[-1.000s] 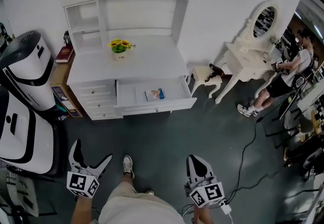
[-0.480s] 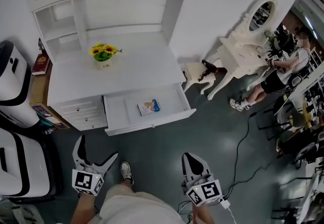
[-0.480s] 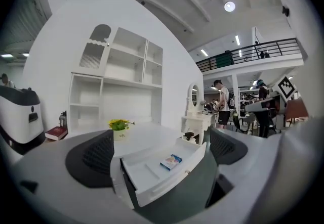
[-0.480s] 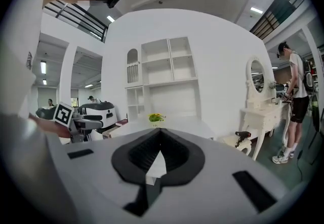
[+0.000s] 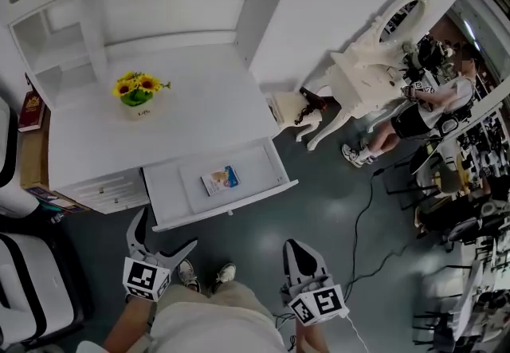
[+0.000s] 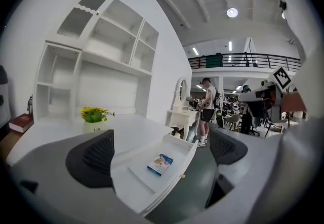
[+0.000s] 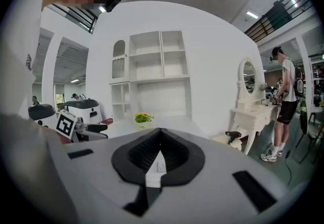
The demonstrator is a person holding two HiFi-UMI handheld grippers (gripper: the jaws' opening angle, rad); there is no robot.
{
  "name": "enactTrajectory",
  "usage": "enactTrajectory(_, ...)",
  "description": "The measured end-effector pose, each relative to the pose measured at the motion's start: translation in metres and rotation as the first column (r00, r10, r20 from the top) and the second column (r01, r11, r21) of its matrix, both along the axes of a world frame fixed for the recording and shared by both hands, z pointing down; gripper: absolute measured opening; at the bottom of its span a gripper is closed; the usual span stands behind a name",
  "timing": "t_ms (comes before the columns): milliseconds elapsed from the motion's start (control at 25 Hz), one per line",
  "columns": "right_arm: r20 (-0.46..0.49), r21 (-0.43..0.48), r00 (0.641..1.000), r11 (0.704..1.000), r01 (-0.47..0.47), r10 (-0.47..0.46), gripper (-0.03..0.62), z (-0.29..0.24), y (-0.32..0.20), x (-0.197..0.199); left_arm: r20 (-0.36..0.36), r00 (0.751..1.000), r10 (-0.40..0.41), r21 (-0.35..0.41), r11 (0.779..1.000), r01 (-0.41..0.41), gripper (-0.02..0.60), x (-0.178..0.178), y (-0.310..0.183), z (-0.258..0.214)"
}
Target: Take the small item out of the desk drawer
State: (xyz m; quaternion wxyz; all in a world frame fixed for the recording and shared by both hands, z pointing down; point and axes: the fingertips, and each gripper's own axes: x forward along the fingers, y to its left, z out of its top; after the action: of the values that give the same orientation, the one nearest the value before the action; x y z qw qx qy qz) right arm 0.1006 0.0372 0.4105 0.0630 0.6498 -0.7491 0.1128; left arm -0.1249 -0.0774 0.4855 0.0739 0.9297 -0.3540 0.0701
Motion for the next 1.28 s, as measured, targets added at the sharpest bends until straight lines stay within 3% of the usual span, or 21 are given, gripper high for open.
enactTrajectory(160,0.011,-0.011,0.999,0.999,-0.038,0.039,0.009,0.005,-0.020,0.023,0.031,0.998,0.046,-0.015,0.999,-0.046,0.565,0.028,-0.021,0.013)
enactTrajectory(440,0.059,0.043,0.998,0.998,-0.041,0.038,0.009,0.011,-0.074,0.072,0.126,0.991,0.049,-0.024,0.999,-0.047,0.565,0.070,-0.070,0.033)
enactTrajectory(720,0.104,0.034,0.994,0.999,-0.024,0.021,0.009,0.026,-0.123,0.099,0.248,0.960,0.132,-0.077,0.990,-0.116,0.565,0.117,-0.119,0.082)
enactTrajectory(1080,0.114,-0.070,0.993,0.997,-0.025,0.033,0.009,0.065,-0.136,0.122,0.361,0.886,0.291,-0.200,0.952,-0.231,0.565,0.174,-0.140,0.170)
enactTrajectory(1280,0.115,-0.115,0.992,0.993,-0.034,0.047,0.009,0.082,-0.131,0.130,0.422,0.822,0.382,-0.289,0.916,-0.277,0.565,0.191,-0.137,0.220)
